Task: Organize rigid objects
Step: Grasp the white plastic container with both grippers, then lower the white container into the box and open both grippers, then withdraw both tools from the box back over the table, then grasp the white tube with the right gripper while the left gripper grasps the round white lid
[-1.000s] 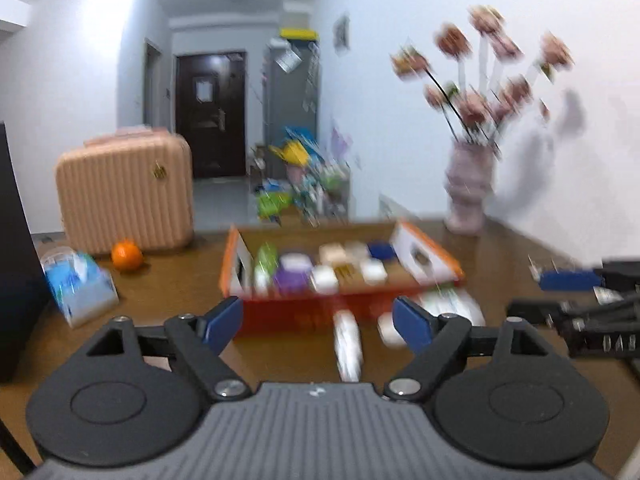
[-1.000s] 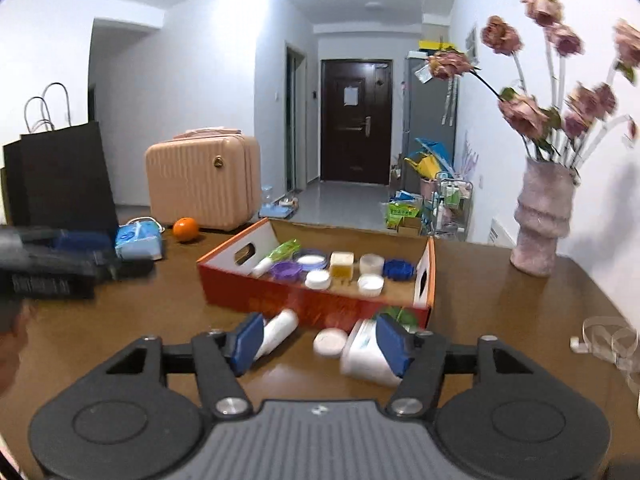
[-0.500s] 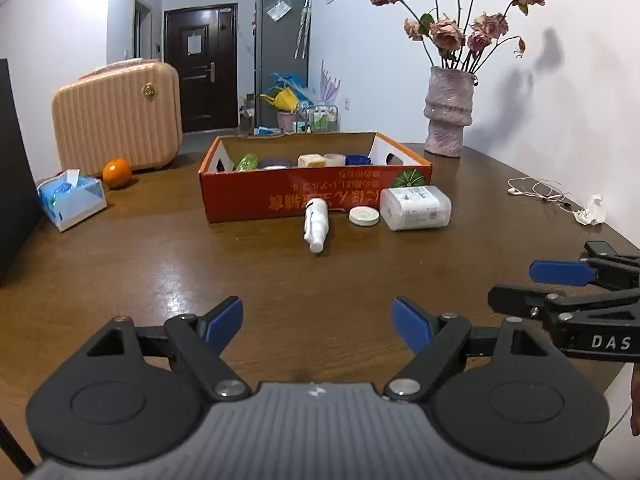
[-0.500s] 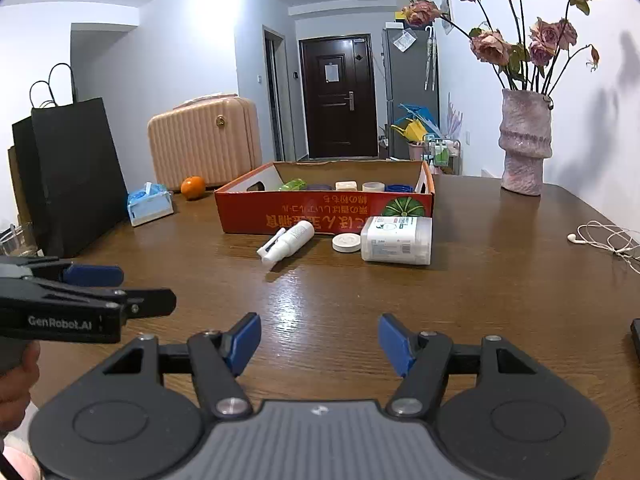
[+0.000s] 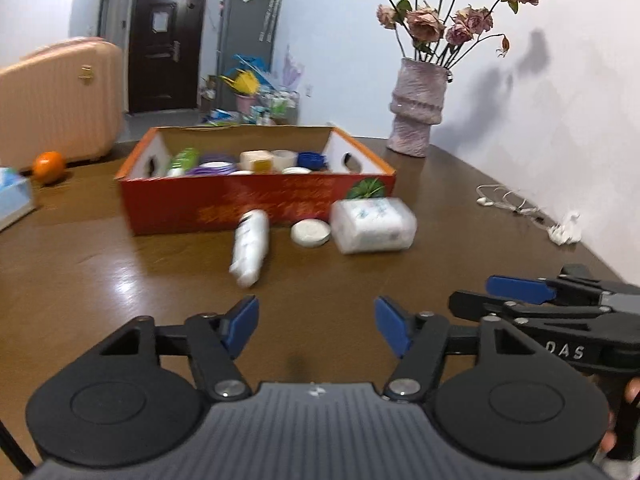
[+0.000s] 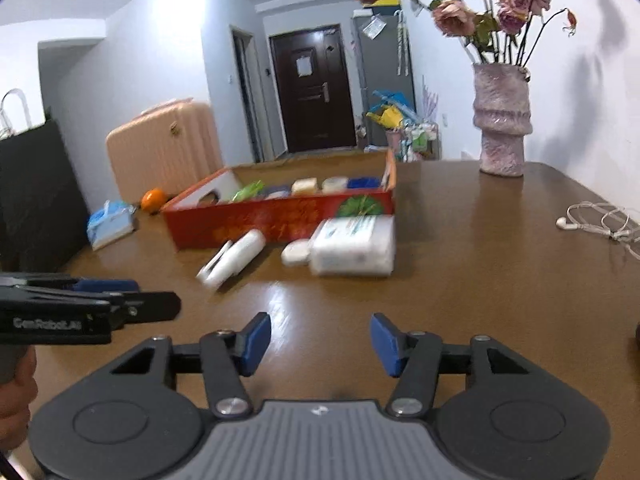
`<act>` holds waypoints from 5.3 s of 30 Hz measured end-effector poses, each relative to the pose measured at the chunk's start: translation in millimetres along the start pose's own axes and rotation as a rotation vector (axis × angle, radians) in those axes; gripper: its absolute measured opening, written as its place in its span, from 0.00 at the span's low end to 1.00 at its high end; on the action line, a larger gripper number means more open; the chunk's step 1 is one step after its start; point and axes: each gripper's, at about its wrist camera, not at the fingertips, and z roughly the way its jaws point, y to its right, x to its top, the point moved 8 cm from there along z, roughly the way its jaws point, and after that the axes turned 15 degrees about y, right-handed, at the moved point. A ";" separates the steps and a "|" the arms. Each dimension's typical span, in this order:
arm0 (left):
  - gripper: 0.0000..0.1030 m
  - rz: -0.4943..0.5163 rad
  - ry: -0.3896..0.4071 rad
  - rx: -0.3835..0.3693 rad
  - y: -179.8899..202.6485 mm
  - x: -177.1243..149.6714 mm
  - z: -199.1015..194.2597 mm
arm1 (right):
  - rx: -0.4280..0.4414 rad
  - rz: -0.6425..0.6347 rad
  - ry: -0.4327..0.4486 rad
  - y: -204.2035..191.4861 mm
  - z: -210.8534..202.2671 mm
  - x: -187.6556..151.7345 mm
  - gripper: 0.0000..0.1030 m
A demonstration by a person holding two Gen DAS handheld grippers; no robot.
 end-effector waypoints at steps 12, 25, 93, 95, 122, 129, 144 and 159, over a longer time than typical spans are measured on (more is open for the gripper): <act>0.42 -0.210 -0.070 -0.110 13.4 32.1 142.4 | 0.012 0.260 -0.001 77.7 121.4 45.2 0.24; 0.35 -0.318 -0.067 -0.137 4.0 11.0 165.8 | 0.054 0.433 -0.016 97.7 154.1 21.2 0.28; 0.42 -0.124 -0.023 0.071 -86.5 83.6 166.2 | 0.072 0.201 -0.022 67.8 231.4 113.2 0.16; 0.51 -0.092 0.006 0.087 -86.8 90.6 142.8 | 0.063 0.187 -0.005 68.5 211.1 121.5 0.16; 0.89 0.144 0.093 0.180 -40.4 -32.9 -123.2 | 0.032 -0.035 0.048 -35.5 -50.1 3.5 0.76; 0.89 0.127 0.101 0.194 -52.9 -30.6 -114.0 | 0.023 -0.025 0.034 -37.8 -42.9 6.2 0.76; 0.89 -0.019 0.087 0.388 -175.4 -24.4 -72.3 | 0.065 0.013 -0.081 -91.0 124.5 13.8 0.62; 0.90 0.020 0.032 0.328 -162.7 -16.6 -14.7 | 0.037 -0.013 -0.145 -76.7 196.7 9.9 0.26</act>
